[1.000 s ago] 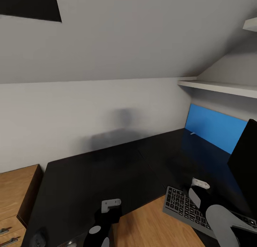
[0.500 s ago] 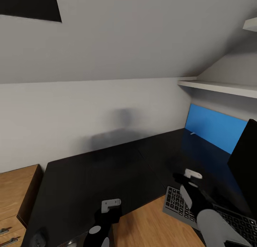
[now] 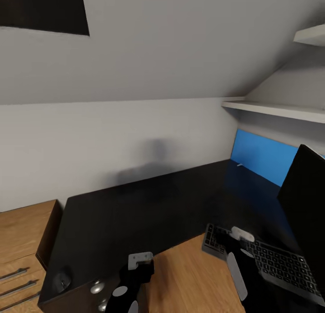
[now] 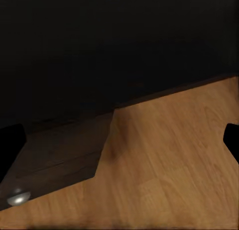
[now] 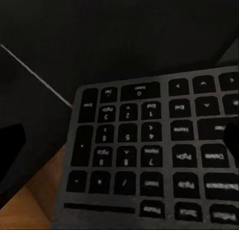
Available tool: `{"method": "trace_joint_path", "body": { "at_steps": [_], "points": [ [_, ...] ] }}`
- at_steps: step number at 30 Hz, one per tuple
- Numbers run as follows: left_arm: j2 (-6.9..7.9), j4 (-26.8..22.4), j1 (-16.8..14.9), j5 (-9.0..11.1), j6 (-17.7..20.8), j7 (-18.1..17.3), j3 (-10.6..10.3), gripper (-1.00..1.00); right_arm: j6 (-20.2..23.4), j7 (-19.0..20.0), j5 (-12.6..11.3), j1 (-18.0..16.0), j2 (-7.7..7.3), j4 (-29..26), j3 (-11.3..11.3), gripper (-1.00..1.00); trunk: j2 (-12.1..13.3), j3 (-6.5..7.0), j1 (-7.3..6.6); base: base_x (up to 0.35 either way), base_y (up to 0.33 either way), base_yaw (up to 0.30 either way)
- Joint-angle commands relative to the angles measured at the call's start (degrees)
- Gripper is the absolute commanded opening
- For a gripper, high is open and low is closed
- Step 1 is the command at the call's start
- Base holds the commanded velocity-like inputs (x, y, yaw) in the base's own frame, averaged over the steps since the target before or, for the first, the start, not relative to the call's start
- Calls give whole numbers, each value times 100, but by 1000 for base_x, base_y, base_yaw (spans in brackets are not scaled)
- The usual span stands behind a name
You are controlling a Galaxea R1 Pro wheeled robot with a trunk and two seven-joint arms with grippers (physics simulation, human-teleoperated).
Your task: In the bedroom, organize the workspace by keeping the computer under the desk, ensuring the monitor is on the desk, placing the keyboard on the desk next to the monitor, placing the mouse on the desk next to the keyboard, moving the folder from the swivel chair onto the desk next to the mouse, stacking the notebook on top of the folder with the pen on top of the notebook, and positioning the swivel chair next to the desk.
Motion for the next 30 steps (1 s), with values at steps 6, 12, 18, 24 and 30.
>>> {"method": "trace_joint_path", "body": {
  "at_steps": [6,12,18,24,30],
  "points": [
    [3,-8,-4,57,14,52,-19,100,83,-30,-395,11,32,-10,-3,100,-5,-7,-3,-331,48,0],
    [3,-8,-4,55,16,54,-15,100,31,1,-393,12,27,121,5,100,-5,-7,-3,-303,170,0],
    [3,-18,-4,57,16,50,-13,100,27,6,-393,12,26,129,5,100,-5,-7,-3,-157,85,0],
    [3,-97,-4,57,16,41,-9,100,20,8,-382,12,16,247,14,100,-5,-7,-3,-29,15,0],
    [3,-289,-4,65,20,46,-4,100,5,2,-376,12,14,352,100,100,-246,-115,129,-6,3,0]
  ]
}}
